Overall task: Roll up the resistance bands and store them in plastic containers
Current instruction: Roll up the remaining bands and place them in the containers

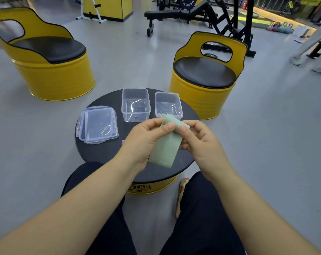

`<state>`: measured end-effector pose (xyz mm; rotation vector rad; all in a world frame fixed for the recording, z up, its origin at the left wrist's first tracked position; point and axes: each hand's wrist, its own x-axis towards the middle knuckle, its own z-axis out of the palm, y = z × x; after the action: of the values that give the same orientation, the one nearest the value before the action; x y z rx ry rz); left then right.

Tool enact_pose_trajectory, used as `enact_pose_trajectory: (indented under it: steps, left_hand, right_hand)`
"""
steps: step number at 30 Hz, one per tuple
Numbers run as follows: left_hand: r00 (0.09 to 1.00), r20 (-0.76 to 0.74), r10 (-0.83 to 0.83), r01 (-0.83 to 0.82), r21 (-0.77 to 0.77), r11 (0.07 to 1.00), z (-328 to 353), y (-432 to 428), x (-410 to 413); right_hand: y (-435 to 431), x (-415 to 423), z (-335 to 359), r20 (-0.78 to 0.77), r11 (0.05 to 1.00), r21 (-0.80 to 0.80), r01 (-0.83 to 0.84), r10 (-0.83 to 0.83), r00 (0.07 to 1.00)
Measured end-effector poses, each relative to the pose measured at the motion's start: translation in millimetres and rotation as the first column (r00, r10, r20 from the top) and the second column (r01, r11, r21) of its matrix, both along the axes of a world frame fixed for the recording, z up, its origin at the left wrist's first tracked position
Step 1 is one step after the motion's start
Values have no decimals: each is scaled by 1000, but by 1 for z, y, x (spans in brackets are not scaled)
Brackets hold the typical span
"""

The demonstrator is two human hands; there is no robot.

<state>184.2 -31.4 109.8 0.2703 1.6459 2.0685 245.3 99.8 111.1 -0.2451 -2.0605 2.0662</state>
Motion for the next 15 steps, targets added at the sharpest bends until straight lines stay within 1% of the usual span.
enact_pose_trajectory:
  steps: [5, 9, 11, 15]
  left_hand:
    - [993, -78, -92, 90, -26, 996, 6, -6, 0]
    - [986, -132, -105, 94, -85, 992, 10, -8, -2]
    - [981, -165, -98, 83, -96, 992, 10, -8, -3]
    - [975, -200, -100, 81, -100, 992, 9, -7, -6]
  right_hand:
    - [10, 1, 11, -48, 993, 100, -60, 65, 997]
    - [18, 1, 16, -47, 975, 197, -102, 114, 992]
    - [20, 1, 17, -44, 970, 213, -120, 132, 990]
    - [22, 0, 19, -48, 971, 194, -143, 155, 987]
